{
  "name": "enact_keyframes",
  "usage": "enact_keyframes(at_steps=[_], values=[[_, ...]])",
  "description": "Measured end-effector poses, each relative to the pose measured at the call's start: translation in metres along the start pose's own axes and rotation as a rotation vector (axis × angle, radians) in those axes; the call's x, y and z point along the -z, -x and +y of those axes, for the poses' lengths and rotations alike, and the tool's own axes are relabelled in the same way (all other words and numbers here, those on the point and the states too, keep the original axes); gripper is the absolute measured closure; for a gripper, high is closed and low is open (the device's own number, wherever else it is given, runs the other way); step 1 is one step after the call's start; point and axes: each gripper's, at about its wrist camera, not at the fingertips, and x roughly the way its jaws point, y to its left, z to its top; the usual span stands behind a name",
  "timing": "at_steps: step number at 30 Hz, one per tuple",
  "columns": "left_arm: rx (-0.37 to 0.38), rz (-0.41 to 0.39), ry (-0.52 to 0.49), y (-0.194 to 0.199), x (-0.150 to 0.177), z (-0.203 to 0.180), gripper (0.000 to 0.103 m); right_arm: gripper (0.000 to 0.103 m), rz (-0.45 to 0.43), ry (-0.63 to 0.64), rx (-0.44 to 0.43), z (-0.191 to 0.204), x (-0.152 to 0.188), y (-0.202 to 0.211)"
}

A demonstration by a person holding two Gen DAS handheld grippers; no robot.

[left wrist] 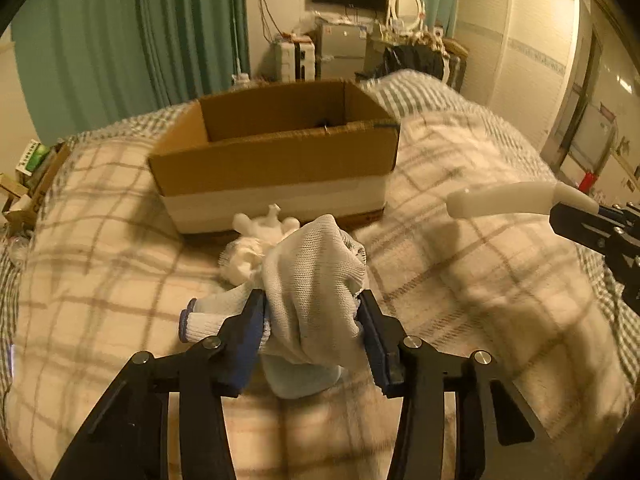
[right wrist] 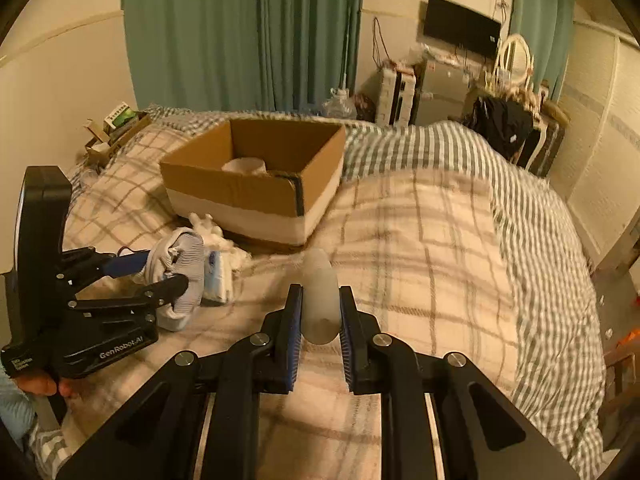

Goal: Organize objects
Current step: 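Carry the sock with the left tool into the box while the right tool drops the tube in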

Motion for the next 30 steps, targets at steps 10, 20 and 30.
enact_keyframes(at_steps=[10,20,30], values=[[0.095,-0.102,0.047,0.069,-0.028,0.031,0.063,0.087,-0.133,0.143,0.074,0.034,-0.049,0.058],[0.088,-0.238,0.078,0.104,-0.119,0.063,0.063,0.087,-0.238,0.184,0.035,0.054,-0.139,0.065],[0.021,-0.216,0.029,0.031,-0.204,0.073,0.063,0.087,-0.199,0.183,-0.014,0.050,-0.217,-0.028]])
